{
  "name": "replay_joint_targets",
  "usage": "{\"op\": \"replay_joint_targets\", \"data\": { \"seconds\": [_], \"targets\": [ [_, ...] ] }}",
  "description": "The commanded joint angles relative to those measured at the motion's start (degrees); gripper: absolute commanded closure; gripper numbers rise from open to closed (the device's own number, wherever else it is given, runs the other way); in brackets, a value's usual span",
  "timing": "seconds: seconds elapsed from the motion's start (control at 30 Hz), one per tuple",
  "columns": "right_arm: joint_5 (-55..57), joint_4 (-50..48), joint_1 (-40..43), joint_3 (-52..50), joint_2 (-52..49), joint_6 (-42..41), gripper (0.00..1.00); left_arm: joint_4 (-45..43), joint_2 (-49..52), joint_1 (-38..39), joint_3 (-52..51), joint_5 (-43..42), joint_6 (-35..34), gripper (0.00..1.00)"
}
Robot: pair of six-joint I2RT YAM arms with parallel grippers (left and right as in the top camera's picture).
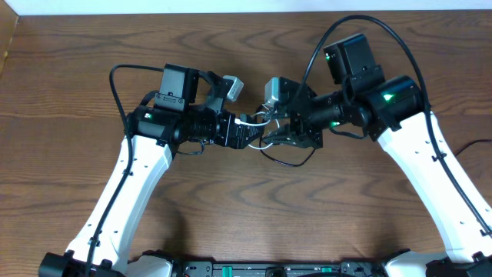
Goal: Untangle cables
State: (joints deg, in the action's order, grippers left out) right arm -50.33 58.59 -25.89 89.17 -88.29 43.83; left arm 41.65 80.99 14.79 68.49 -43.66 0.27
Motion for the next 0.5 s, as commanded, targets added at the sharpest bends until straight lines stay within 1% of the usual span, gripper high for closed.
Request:
{"op": "replay_joint_targets", "data": {
  "seconds": [0.0,0.13,0.2,0.3,0.43,0.47],
  "targets": [
    [-1.7,-0.6,-1.0,-0.4,-0.2,1.1,0.56,0.4,-0.9,0.1,0.1,-2.4,1.0,0.16],
    [-1.7,-1.0,-1.6,-0.4,-0.2,1.1,0.57,1.9,-0.9,0.1,0.1,-4.0,1.0,0.16],
    [-1.7,-1.0,-1.9,-0.4,-0.2,1.0,0.59,2.0,-0.9,0.1,0.1,-4.0,1.0,0.16],
    [-1.7,-0.9,-2.5,-0.4,-0.2,1.0,0.65,2.0,-0.9,0.1,0.1,-4.0,1.0,0.16],
    [-1.4,-0.9,-3.1,-0.4,-0.2,1.0,0.69,2.0,-0.9,0.1,0.1,-4.0,1.0,0.16],
    [-1.2,-0.9,-3.2,-0.4,-0.2,1.0,0.75,2.0,-0.9,0.1,0.1,-4.0,1.0,0.16]
  ]
}}
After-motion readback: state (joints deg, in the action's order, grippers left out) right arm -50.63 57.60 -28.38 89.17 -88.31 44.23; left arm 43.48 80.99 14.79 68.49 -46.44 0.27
